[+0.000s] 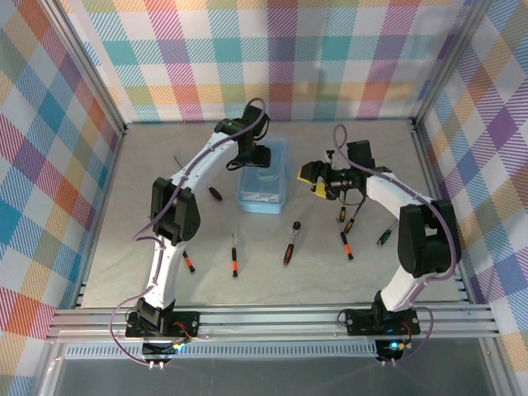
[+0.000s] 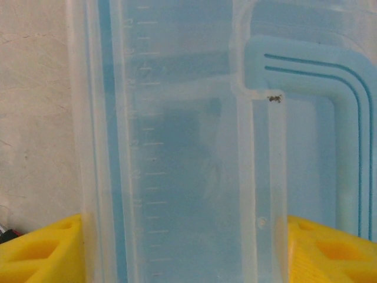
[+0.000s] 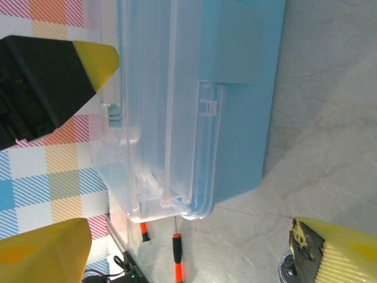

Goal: Pack the tool kit

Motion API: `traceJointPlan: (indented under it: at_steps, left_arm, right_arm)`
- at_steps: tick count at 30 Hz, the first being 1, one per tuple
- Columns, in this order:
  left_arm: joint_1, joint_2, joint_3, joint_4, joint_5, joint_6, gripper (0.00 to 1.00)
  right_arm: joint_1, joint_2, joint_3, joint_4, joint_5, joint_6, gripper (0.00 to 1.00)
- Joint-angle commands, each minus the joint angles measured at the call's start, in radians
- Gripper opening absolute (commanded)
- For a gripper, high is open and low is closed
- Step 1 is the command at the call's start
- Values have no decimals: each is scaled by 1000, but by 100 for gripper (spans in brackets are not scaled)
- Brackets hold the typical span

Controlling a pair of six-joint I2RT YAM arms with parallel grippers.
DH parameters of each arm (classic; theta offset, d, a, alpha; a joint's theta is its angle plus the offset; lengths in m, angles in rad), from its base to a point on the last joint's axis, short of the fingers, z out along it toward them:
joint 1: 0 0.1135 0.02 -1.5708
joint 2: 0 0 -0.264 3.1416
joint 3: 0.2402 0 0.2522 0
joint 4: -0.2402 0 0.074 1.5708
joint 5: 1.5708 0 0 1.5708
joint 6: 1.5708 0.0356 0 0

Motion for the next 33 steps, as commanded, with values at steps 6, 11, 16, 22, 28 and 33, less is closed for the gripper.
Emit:
traceJointPlan:
  at_steps: [6,11,16,22,28,33]
  left_arm:
    - [10,-112,-251,105,236,30,52]
    - [35,-152,-341,163,294,19,48]
    - [43,-162,-382,184,302,17,46]
    - [48,-168,-396,187,336,25,42]
    - [48,-177,-412,187,345,27,41]
    - [48,-174,-415,181,348,32,40]
  right_arm:
    - [-1,116,22,265,-162,166,87]
    - [-1,179,17,389,-204,256,86]
    - [0,226,-7,502,-238,321,86]
    - [4,264,-16,598,-266,372,82]
    - [16,311,3,630,-273,405,81]
    - [25,331,-1,669,-281,423,80]
